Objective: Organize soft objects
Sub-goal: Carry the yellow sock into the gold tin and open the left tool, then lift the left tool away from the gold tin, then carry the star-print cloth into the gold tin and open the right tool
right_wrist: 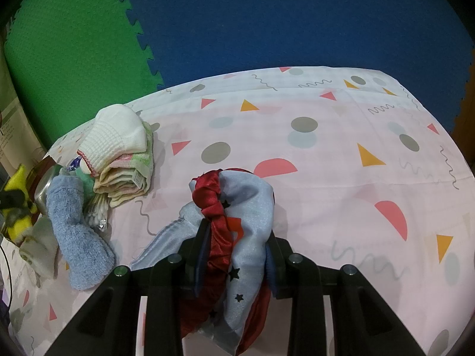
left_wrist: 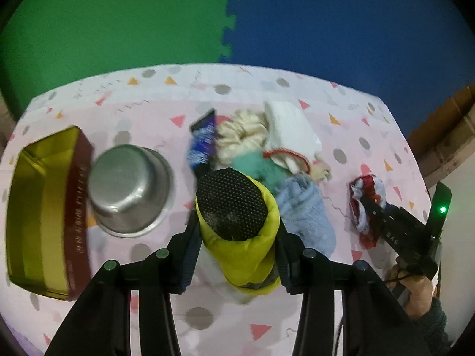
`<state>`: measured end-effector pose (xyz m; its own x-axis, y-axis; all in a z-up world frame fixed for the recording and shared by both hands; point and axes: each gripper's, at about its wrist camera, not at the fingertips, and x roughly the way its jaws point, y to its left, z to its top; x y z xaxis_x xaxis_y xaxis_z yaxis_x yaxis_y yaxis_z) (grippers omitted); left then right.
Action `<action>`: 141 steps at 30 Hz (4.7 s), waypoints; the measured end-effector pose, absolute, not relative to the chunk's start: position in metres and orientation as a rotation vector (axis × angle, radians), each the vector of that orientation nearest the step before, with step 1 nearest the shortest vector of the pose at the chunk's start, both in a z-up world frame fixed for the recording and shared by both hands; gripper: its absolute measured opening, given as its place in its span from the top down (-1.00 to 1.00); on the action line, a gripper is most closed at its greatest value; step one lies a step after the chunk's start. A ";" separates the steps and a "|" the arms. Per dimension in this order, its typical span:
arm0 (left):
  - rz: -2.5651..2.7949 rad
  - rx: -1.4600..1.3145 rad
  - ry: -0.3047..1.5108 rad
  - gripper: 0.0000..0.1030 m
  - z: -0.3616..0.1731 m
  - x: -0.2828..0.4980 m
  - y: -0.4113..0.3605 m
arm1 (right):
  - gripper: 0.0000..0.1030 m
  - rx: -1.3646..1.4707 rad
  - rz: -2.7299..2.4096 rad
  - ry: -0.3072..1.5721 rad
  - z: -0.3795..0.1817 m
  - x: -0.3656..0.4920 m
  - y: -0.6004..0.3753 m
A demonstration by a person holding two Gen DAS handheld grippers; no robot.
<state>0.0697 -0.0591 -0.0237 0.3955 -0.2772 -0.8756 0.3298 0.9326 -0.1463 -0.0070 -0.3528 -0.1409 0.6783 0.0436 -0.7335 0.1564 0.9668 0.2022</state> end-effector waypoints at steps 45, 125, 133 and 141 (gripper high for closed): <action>0.082 0.081 1.121 -0.08 -0.085 0.135 0.193 | 0.38 0.216 -0.088 0.836 -0.138 -0.007 -0.349; 0.422 -0.129 0.853 -0.72 -0.043 0.024 0.277 | 0.51 -0.157 0.539 0.847 -0.045 0.095 0.107; 0.413 -0.130 0.855 -0.72 -0.044 0.026 0.278 | 0.39 -0.155 0.530 0.871 -0.057 0.101 0.110; 0.399 -0.120 0.850 -0.72 -0.044 0.025 0.271 | 0.01 -0.146 0.506 0.854 -0.053 0.100 0.107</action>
